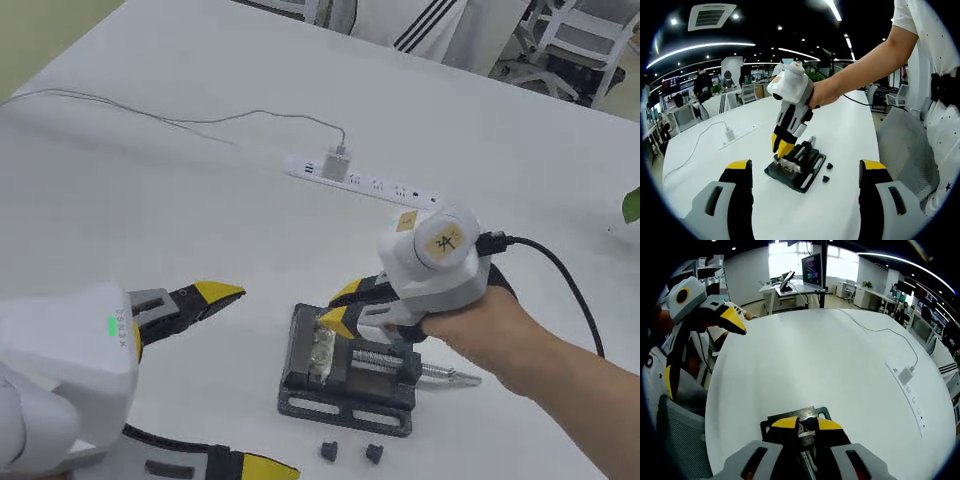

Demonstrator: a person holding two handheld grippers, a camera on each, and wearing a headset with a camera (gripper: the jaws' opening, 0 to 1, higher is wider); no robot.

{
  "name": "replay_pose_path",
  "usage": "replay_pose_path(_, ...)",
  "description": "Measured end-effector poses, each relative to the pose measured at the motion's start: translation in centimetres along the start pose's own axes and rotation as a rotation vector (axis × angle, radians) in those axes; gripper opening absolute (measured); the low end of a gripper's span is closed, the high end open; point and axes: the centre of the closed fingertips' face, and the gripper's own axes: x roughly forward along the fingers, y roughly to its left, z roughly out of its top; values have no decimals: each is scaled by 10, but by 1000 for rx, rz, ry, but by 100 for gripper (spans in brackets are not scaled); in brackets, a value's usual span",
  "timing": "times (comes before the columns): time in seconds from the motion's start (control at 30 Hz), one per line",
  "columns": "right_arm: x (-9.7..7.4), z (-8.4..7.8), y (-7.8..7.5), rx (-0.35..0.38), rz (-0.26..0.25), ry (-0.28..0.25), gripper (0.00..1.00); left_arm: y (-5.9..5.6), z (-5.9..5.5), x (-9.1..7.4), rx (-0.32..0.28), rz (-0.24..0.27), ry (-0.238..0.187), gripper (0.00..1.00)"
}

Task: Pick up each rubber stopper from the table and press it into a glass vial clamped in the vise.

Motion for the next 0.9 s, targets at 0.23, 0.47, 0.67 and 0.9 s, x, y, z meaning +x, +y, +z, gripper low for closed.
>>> replay_pose_path(0.23,-18,8,1,-9,-13,-36,15,0,2,-1,11,2,5,87)
replay_pose_path(0.47,-36,10,6,-4,-21,-83,22,-2,3,-3,24,1,15,87)
replay_pose_path(0.67,-52,8,12,9,-36,-129,32,-5,1,-4,36,-3,29,87)
replay_pose_path(0.9,-72,-3,19,27,-51,-172,43,-6,2,-3,47,-12,37,86)
